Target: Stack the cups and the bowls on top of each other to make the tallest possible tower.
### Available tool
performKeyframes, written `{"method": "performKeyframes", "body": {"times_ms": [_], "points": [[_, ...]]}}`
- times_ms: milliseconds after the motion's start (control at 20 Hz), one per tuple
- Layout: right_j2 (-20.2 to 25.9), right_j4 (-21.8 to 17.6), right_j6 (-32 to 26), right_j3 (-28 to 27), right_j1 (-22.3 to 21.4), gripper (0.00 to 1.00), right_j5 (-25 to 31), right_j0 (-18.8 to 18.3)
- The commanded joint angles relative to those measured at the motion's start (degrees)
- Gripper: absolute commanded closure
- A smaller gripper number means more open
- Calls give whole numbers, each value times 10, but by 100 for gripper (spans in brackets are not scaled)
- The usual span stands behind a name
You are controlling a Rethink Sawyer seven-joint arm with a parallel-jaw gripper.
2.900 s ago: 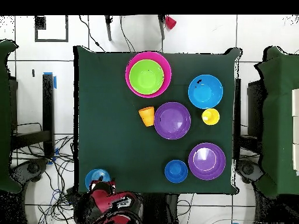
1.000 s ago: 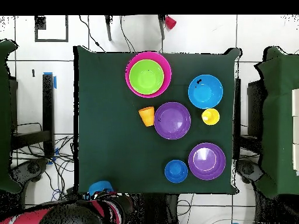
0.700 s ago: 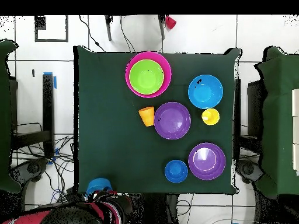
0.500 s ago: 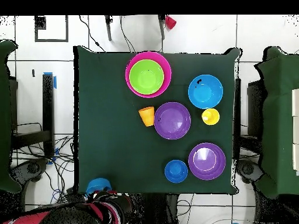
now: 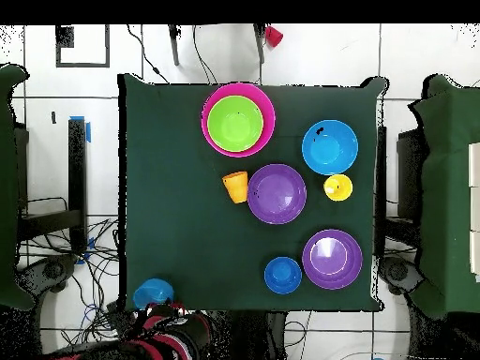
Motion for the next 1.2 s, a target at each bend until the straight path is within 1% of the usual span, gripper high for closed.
{"method": "performKeyframes", "body": {"times_ms": [50,100,150,200,250,350,450,700,800,950,1050,1200], "points": [[58,36,74,-25,-95,100,126,-32],[63,35,75,-22,-104,100,135,-38],[75,34,75,-16,-126,100,158,-51],[78,34,73,-13,-141,100,176,-55],[82,37,67,-11,-169,100,211,-61],[89,38,62,-10,-198,100,247,-72],[90,35,56,-12,-214,100,268,-78],[128,27,53,-4,-240,100,295,-117],[137,30,55,-8,-247,100,300,-124],[167,38,56,-10,-265,100,313,-149],[168,41,49,-21,-270,100,331,-154],[162,32,36,-38,-265,100,337,-160]]}}
